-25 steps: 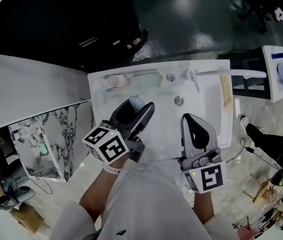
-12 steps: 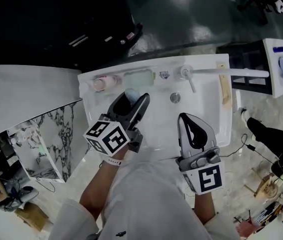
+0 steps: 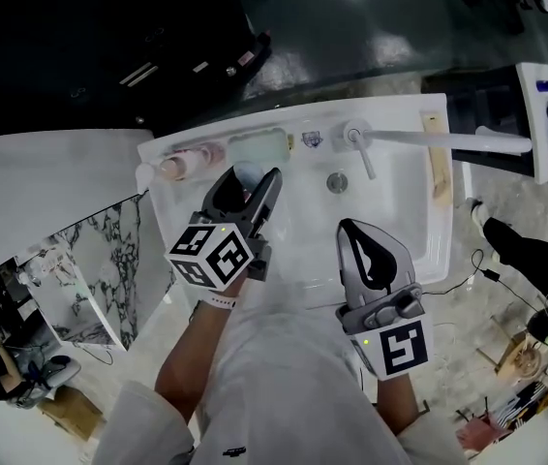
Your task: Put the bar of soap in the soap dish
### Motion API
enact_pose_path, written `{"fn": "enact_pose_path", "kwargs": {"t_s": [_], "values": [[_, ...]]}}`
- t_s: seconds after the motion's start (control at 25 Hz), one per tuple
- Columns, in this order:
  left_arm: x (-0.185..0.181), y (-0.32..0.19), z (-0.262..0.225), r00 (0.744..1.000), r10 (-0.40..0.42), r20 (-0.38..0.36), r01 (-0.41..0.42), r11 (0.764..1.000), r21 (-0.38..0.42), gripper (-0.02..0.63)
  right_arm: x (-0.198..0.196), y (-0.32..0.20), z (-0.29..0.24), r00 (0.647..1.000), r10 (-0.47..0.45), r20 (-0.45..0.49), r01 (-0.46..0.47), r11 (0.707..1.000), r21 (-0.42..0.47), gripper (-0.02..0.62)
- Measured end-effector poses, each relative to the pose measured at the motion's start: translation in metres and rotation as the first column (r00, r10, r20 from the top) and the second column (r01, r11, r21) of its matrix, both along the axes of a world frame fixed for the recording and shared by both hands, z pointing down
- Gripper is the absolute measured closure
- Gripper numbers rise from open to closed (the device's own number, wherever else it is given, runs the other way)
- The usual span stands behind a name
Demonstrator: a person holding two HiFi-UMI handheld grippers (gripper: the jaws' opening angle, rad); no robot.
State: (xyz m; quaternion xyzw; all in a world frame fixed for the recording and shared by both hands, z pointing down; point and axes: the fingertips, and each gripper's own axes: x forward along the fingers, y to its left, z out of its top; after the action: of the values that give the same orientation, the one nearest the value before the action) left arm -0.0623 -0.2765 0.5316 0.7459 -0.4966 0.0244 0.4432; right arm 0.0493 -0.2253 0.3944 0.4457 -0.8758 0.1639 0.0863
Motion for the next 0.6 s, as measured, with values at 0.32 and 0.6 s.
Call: {"fn": "enact_pose_path", "kwargs": {"t_s": [0.32, 0.6], "values": [[-0.002, -0.013, 0.026, 0.996, -0.011, 0.092, 0.013, 1.000, -0.017, 0.313, 0.003, -0.008, 0.017, 1.000, -0.003, 0.011, 0.003, 0.999, -0.034, 0.589], [-0.004, -0.025, 0.042, 0.983, -0.015, 0.183, 0.018, 1.000, -0.017, 0.311, 0.000, -0.013, 0.026, 0.999, 0.006, 0.034, -0.004, 0.998, -0.057, 0.589]]}}
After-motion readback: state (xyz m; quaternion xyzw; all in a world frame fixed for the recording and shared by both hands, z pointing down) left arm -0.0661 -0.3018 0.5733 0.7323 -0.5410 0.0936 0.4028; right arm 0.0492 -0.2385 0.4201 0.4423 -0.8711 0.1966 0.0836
